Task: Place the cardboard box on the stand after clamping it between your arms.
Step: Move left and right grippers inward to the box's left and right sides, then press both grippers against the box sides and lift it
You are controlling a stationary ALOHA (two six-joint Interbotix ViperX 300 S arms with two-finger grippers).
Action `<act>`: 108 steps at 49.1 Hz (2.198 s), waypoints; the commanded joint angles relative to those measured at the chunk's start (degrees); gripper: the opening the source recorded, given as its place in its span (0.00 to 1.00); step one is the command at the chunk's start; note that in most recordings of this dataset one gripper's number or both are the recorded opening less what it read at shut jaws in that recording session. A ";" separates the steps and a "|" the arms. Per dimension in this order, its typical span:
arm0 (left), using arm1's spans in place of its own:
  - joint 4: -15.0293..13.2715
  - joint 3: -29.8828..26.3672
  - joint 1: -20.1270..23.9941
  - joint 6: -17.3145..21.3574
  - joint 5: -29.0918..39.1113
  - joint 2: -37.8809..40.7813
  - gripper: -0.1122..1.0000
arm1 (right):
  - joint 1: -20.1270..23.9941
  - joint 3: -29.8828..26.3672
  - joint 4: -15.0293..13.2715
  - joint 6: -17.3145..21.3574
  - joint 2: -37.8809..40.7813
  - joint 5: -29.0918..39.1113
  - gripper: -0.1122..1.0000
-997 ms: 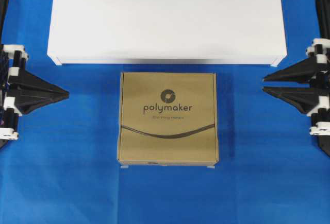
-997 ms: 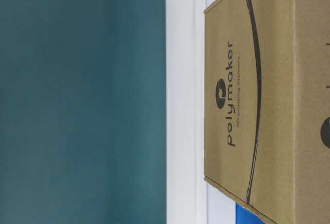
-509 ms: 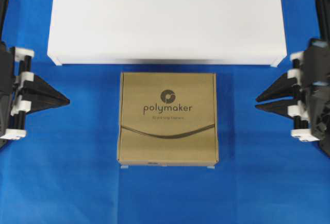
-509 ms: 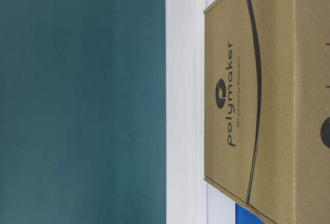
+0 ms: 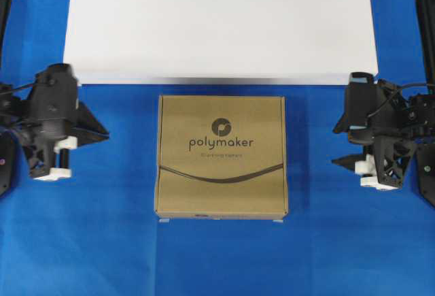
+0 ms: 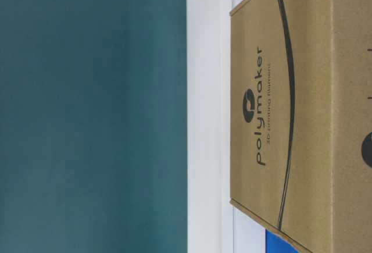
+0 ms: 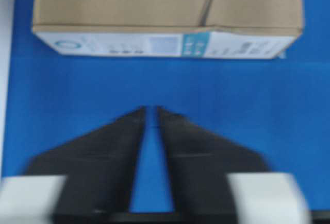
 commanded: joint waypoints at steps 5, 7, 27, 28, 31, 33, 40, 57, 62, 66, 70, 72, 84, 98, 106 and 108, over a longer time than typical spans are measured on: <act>0.09 -1.14 0.79 -0.35 -1.05 3.08 0.54 | -0.18 -1.23 -0.09 0.26 0.79 0.26 0.82; 0.18 -0.97 0.79 -0.35 -1.85 3.78 0.65 | -0.18 -1.05 -0.09 0.26 1.14 0.09 0.91; 0.18 0.62 -0.53 -0.44 -9.76 13.45 0.86 | -0.18 1.23 -0.97 -0.26 10.90 -6.15 0.99; 0.18 0.62 -0.53 -0.26 -9.93 13.97 0.86 | -0.18 1.23 -1.05 -0.35 11.43 -6.86 0.99; 0.18 0.62 -0.53 0.18 -10.81 15.82 0.86 | -0.18 1.14 -1.14 -0.44 13.27 -8.88 0.99; 0.18 0.53 -0.35 0.18 -11.51 16.79 0.86 | -0.18 0.88 -1.23 -0.62 14.41 -10.28 0.99; 0.09 -0.09 -0.18 0.18 -14.15 19.69 0.86 | -0.18 -0.18 -1.32 -2.20 18.63 -13.71 0.99; 0.18 -2.02 0.00 0.18 -15.91 25.93 0.86 | -0.62 -4.31 -1.32 -3.78 25.93 -17.14 0.99; 0.18 -2.72 -0.09 0.09 -17.14 27.69 0.86 | -0.97 -5.01 -1.32 -3.69 27.69 -18.81 0.99; 0.18 -3.87 0.00 0.26 -17.67 28.65 0.86 | -1.14 -5.45 -1.32 -3.69 29.18 -19.86 0.99; 0.18 -5.19 0.18 0.35 -17.67 29.97 0.86 | -1.14 -5.98 -1.32 -3.69 30.32 -20.83 0.99; 0.18 -5.80 0.18 0.35 -17.67 30.67 0.86 | -1.14 -6.33 -1.32 -3.69 30.85 -21.27 0.99; 0.18 -7.73 0.09 0.35 -17.40 33.49 0.86 | -1.23 -8.44 -1.32 -3.78 33.05 -23.38 0.99; 0.18 -8.61 0.62 0.26 -17.40 33.49 0.86 | -2.11 -8.88 -1.32 -3.69 32.87 -24.26 0.99; 0.18 -10.90 0.70 0.09 -17.31 33.22 0.86 | -2.20 -9.14 -1.32 -3.43 32.17 -23.99 0.99; 0.18 -11.51 0.62 0.09 -17.23 33.13 0.86 | -2.20 -9.49 -1.05 -3.43 31.55 -23.73 0.99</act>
